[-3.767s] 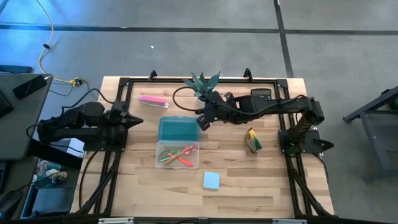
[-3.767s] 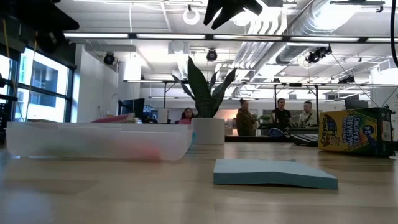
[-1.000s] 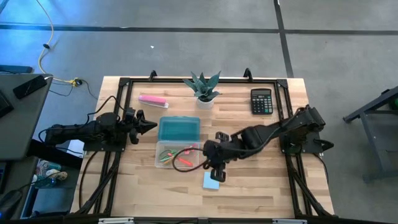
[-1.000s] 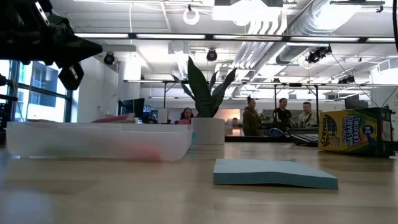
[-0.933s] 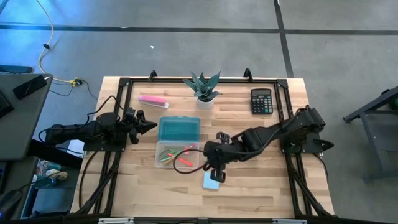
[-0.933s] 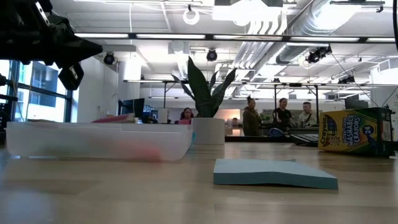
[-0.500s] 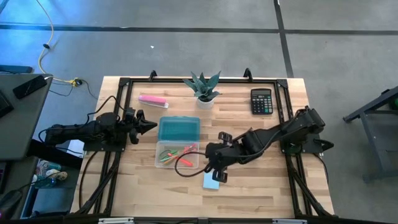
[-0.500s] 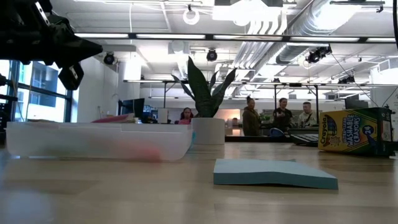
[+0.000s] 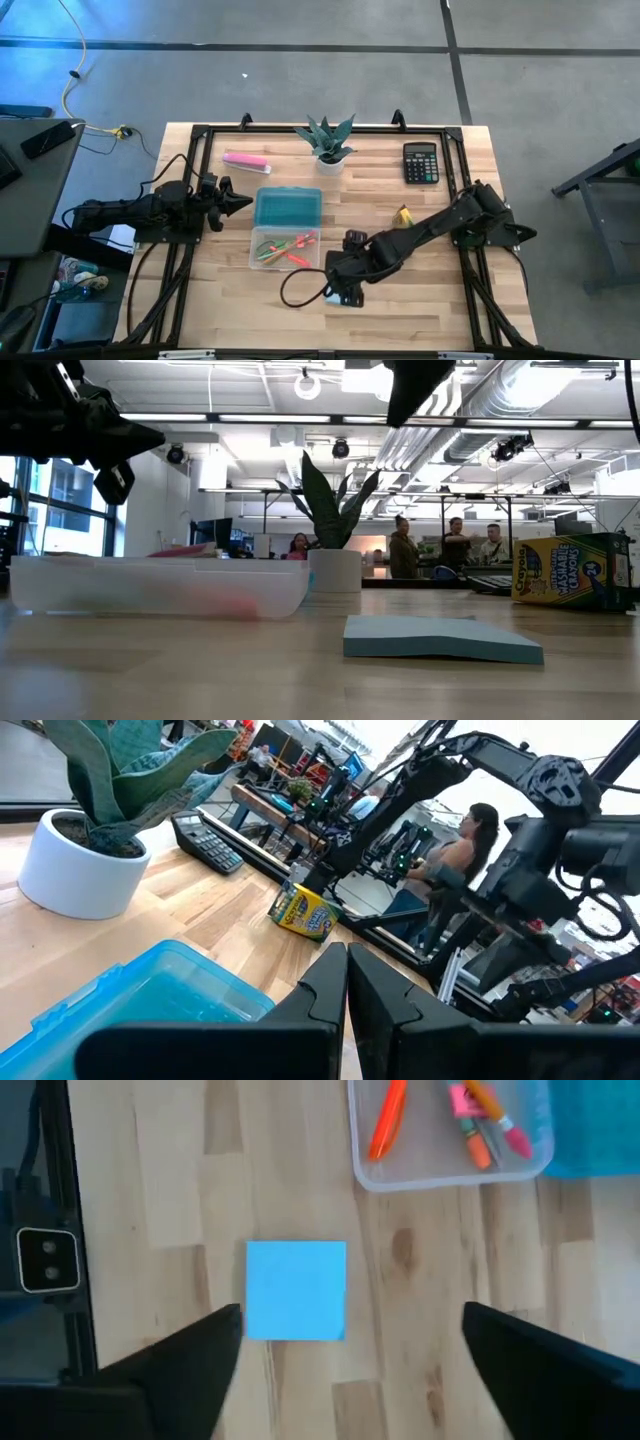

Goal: Pack school essentials
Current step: Put the blue sticky note into the blue supply box

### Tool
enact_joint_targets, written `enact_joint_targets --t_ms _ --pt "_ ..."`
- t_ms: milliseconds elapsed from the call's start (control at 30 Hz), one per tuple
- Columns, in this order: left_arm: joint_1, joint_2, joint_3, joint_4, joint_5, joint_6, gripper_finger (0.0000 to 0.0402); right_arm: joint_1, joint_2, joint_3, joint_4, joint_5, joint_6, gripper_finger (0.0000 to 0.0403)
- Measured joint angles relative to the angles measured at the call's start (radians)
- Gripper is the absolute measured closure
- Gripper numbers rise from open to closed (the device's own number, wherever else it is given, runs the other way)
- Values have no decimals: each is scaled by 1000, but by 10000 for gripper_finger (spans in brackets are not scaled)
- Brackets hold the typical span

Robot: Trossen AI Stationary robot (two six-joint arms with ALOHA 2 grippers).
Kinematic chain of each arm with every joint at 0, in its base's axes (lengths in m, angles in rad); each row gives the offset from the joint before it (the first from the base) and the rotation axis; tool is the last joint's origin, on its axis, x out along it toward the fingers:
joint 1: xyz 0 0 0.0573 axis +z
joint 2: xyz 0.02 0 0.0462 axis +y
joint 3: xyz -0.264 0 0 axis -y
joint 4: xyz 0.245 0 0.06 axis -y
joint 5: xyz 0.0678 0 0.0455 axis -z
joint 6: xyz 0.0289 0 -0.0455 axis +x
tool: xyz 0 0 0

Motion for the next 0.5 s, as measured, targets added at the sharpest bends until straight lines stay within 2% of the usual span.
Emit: enact_joint_targets --t_ms 100,500 --pt "0 0 0 0 0 0 398 10 25 0 0 -4 -3 7" --pt "0 0 0 0 0 0 398 39 146 0 46 -54 -64 3"
